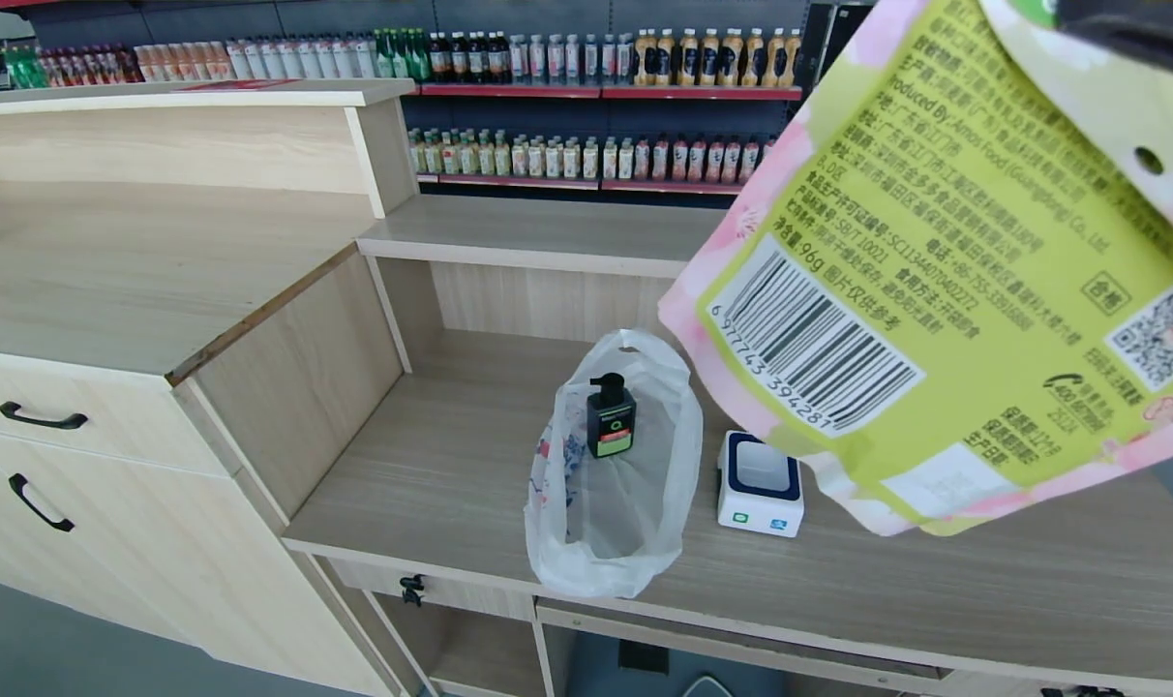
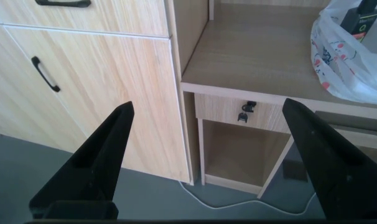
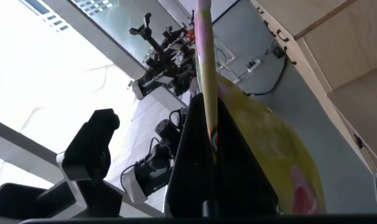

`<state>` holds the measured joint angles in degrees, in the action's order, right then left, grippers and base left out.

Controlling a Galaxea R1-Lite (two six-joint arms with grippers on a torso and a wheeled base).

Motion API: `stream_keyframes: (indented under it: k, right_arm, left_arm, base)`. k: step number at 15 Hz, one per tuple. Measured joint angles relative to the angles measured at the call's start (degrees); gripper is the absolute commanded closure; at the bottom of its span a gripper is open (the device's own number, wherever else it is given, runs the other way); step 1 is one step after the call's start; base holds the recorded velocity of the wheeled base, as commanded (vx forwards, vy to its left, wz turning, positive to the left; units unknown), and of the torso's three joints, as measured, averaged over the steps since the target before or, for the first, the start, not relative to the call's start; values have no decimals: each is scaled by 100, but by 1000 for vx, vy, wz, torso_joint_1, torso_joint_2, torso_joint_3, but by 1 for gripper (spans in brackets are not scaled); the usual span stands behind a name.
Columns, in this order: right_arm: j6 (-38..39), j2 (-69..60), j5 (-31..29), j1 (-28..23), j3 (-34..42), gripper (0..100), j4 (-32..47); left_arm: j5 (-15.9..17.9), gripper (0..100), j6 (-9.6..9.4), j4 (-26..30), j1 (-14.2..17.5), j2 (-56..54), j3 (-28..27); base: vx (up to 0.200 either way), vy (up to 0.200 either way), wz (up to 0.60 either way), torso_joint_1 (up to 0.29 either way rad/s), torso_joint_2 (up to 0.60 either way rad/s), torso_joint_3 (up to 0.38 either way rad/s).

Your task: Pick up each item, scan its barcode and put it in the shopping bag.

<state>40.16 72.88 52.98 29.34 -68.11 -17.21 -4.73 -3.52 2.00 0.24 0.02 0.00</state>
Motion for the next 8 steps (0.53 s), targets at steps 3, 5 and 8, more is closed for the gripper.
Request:
stream_keyframes:
  k: [3, 5, 8]
  right_arm:
    - [-4, 6, -10, 268, -13, 100, -7]
    - [-102, 16, -29, 439, -13, 100, -7]
    - [-171, 48, -35, 491, -11, 100, -9]
  left_arm:
    - [0, 0, 0, 0, 0, 0, 0]
    - [0, 0, 2, 2, 0, 0, 0]
    - [0, 0, 0, 2, 0, 0, 0]
  base:
    - [0, 0, 0, 0, 0, 0]
    - [0, 0, 0, 0, 0, 0]
    - [0, 0, 0, 0, 0, 0]
